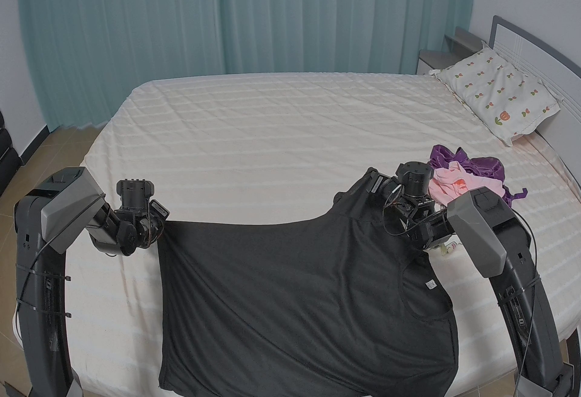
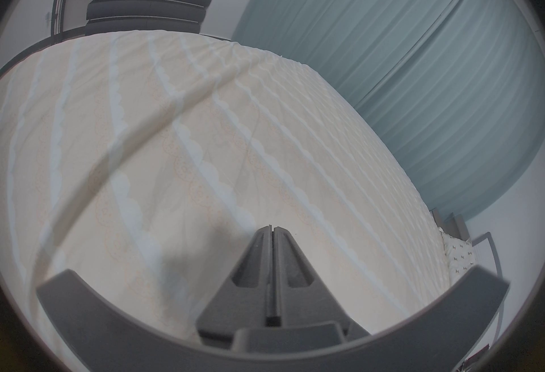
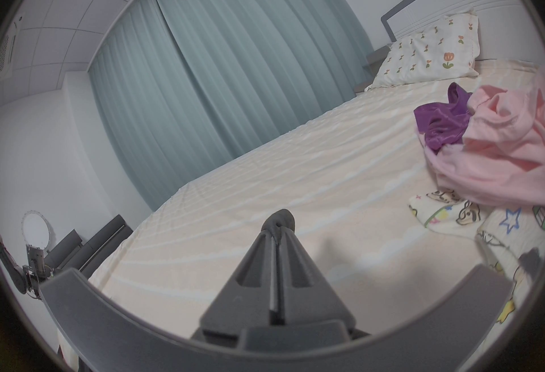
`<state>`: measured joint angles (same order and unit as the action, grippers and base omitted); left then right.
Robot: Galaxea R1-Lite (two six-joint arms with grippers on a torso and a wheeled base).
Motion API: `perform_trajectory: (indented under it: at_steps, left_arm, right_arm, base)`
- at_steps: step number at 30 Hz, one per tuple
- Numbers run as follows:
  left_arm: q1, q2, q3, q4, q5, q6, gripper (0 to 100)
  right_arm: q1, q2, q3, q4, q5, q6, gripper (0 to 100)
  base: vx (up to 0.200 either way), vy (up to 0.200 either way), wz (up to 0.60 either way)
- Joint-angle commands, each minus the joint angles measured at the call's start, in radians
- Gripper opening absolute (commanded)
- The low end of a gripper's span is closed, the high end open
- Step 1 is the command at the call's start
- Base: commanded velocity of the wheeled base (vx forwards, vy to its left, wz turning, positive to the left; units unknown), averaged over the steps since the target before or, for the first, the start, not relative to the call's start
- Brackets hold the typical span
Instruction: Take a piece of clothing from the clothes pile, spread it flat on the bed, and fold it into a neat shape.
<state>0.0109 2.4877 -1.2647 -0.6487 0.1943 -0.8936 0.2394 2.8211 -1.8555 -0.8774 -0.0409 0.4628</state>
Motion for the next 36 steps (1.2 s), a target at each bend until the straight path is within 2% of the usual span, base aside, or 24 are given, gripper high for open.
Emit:
perform_trajectory:
  at_steps: [1, 3, 4, 18, 20, 21, 22, 26, 31, 34, 36]
  left_arm:
    - [0.001, -0.001, 0.004, 0.003, -0.001, -0.001, 0]
    - [0.001, -0.001, 0.004, 0.004, -0.001, -0.001, 0]
    - [0.001, 0.0, 0.004, 0.004, -0.001, -0.001, 100]
    - [0.001, -0.041, 0.051, 0.006, -0.004, -0.001, 100]
    - [0.001, -0.089, 0.094, 0.006, -0.016, -0.001, 100]
    - [0.001, -0.136, 0.146, 0.003, -0.042, -0.001, 100]
    - [0.001, -0.141, 0.151, 0.003, -0.044, -0.001, 100]
    - [-0.019, -0.302, 0.344, -0.005, -0.119, -0.007, 100]
    - [-0.077, -0.447, 0.545, -0.009, -0.151, -0.01, 100]
    - [-0.104, -0.506, 0.645, -0.009, -0.167, -0.021, 100]
    - [-0.104, -0.506, 0.645, -0.009, -0.167, -0.021, 100]
  right_arm:
    - [0.006, 0.009, -0.001, 0.006, -0.001, -0.001, 0]
    - [0.003, 0.012, -0.002, 0.012, -0.001, -0.001, 0]
    - [0.0, 0.015, -0.002, 0.02, -0.001, -0.001, 100]
    - [-0.061, -0.037, 0.047, 0.06, -0.005, 0.013, 100]
    - [-0.064, -0.101, 0.134, 0.054, 0.001, 0.037, 100]
    - [-0.06, -0.166, 0.234, 0.046, 0.01, 0.068, 100]
    - [-0.06, -0.172, 0.242, 0.044, 0.012, 0.07, 100]
    - [-0.051, -0.367, 0.529, -0.015, 0.068, 0.134, 100]
    - [-0.051, -0.531, 0.828, -0.09, 0.113, 0.139, 100]
    - [-0.06, -0.597, 0.973, -0.09, 0.114, 0.137, 100]
    - [-0.06, -0.597, 0.973, -0.09, 0.114, 0.137, 100]
  base:
    - [0.0, 0.0, 0.0]
    - [0.0, 0.0, 0.0]
    - [0.0, 0.0, 0.0]
    - [0.0, 0.0, 0.0]
    - [0.0, 0.0, 0.0]
    - [0.0, 0.0, 0.0]
    - [0.0, 0.0, 0.0]
    - [0.0, 0.0, 0.0]
    - [0.0, 0.0, 0.0]
    - [0.0, 0.0, 0.0]
    - [-0.1, 0.0, 0.0]
